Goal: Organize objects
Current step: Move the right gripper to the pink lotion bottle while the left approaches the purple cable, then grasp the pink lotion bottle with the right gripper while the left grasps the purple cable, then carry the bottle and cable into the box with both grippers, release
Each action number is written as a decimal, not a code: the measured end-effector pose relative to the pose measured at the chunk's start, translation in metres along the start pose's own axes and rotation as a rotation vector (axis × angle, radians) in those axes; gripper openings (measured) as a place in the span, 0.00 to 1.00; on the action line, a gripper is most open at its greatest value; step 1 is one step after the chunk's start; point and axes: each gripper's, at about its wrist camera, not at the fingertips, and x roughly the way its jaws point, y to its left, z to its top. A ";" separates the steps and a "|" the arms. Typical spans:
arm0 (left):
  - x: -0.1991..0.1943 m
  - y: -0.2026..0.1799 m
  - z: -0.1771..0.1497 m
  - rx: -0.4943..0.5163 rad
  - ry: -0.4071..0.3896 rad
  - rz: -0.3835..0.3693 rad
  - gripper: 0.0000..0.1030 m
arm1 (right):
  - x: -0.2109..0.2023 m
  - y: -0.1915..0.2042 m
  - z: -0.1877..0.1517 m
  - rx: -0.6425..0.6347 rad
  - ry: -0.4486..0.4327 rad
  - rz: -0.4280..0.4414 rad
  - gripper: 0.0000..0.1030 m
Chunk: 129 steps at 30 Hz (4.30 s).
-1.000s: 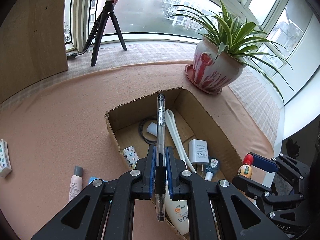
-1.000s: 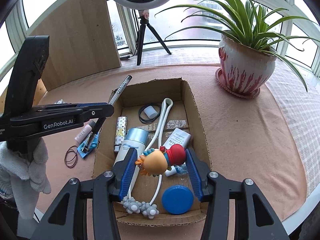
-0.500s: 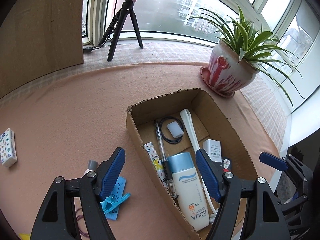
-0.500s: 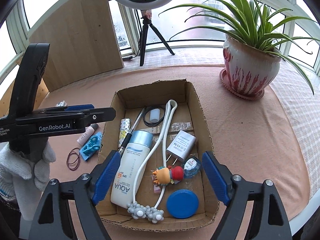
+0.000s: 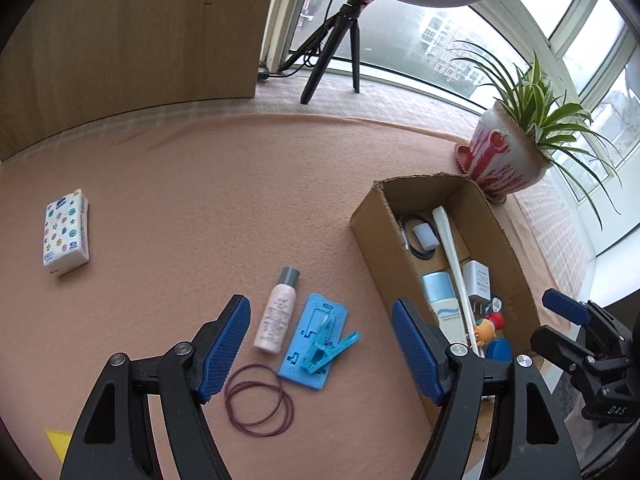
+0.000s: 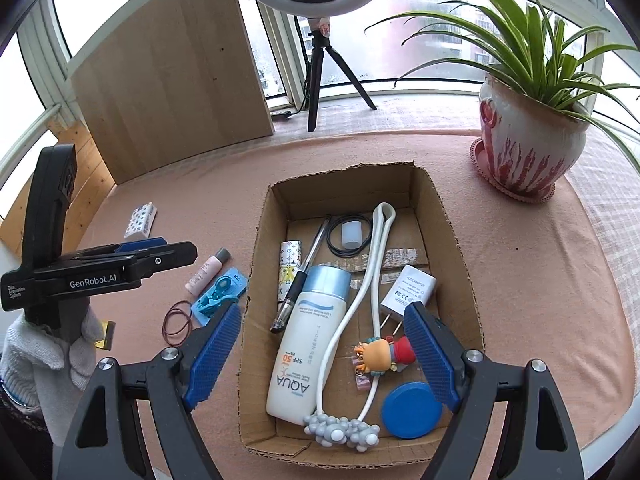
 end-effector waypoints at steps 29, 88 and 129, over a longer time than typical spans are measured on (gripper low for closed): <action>-0.093 0.206 -0.096 -0.300 -0.005 0.183 0.74 | 0.079 0.153 0.006 -0.123 0.216 0.308 0.78; 0.003 0.084 -0.079 -0.009 0.141 0.139 0.04 | 0.178 0.153 0.021 -0.131 0.375 0.119 0.18; -0.045 -0.038 -0.007 0.110 -0.053 -0.116 0.04 | 0.003 -0.016 0.001 0.174 0.059 0.016 0.17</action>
